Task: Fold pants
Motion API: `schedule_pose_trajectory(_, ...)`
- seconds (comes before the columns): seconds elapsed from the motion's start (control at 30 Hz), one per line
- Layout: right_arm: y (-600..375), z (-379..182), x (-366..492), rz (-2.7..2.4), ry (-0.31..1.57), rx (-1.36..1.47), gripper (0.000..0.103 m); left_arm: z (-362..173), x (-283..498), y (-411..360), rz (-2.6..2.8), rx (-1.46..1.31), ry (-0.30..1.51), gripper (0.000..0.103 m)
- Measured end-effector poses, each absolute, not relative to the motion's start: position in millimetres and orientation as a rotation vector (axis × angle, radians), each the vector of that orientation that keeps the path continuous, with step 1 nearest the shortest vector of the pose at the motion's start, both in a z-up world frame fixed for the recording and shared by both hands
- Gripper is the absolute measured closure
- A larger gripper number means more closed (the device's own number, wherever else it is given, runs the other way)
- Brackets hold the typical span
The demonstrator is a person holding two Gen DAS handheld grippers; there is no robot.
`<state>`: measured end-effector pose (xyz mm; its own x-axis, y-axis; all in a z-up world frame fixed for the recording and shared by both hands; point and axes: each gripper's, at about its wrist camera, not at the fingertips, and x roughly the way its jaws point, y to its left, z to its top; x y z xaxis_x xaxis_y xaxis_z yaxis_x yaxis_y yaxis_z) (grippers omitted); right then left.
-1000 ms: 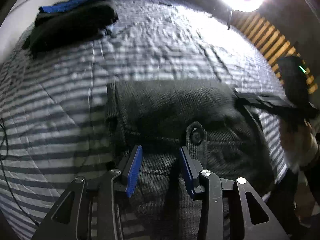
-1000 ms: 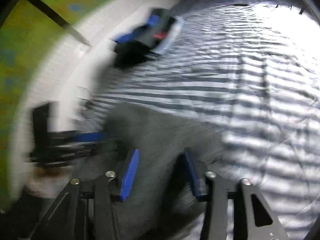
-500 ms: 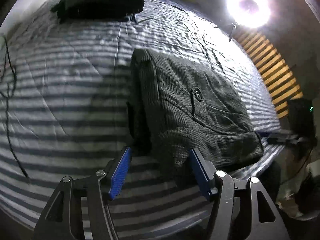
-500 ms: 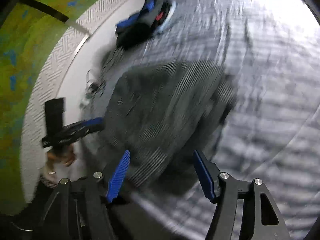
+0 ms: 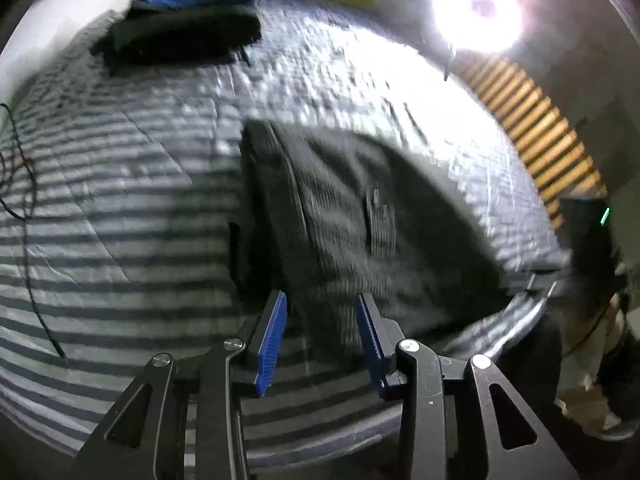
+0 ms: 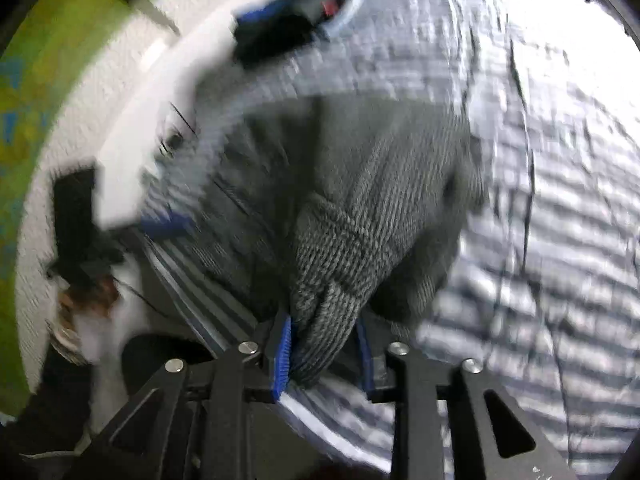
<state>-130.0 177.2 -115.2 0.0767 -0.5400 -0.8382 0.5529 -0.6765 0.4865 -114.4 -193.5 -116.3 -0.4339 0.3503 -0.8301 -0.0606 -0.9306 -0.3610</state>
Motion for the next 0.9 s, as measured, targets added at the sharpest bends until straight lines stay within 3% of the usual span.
schedule_pose_trajectory(0.2, 193.5, -81.5, -145.5, -1.795, -0.151, 1.401, 0.071, -89.2, -152.6, -196.8, 2.513, -1.408, -0.418, 0.055)
schedule_pose_trajectory(0.4, 178.2, -78.3, -194.0, -1.856, -0.308, 1.314, 0.069, -121.7, -210.1, -164.0, 2.439, -1.486, -0.364, 0.055)
schedule_pose_trajectory(0.57, 157.8, -125.4, -223.6, -1.921, -0.190, 1.408, 0.069, -160.7, -221.8, -172.6, 2.382, -1.557, -0.353, 0.062)
schedule_pose_trajectory(0.73, 166.2, -138.6, -226.6, -1.924, -0.191, 1.421, 0.069, -141.7, -212.7, -202.5, 2.390, -1.541, -0.466, 0.063)
schedule_pose_trajectory(0.77, 170.8, -131.4, -224.0, -1.937, -0.200, 1.419, 0.068, -135.5, -209.9, -212.0, 2.435, -1.542, -0.476, 0.048)
schedule_pose_trajectory(0.8, 179.6, -120.6, -218.4, -1.953, -0.221, 1.408, 0.061, -129.1, -207.9, -220.2, 2.475, -1.544, -0.487, 0.031)
schedule_pose_trajectory(0.83, 182.0, -120.0, -218.0, -1.961, -0.226, 1.402, 0.047, -124.7, -204.6, -226.3, 2.486, -1.529, -0.507, 0.028)
schedule_pose_trajectory(0.9, 199.3, -106.2, -207.3, -1.985, -0.240, 1.370, 0.033, -120.9, -199.7, -232.3, 2.483, -1.527, -0.524, 0.026)
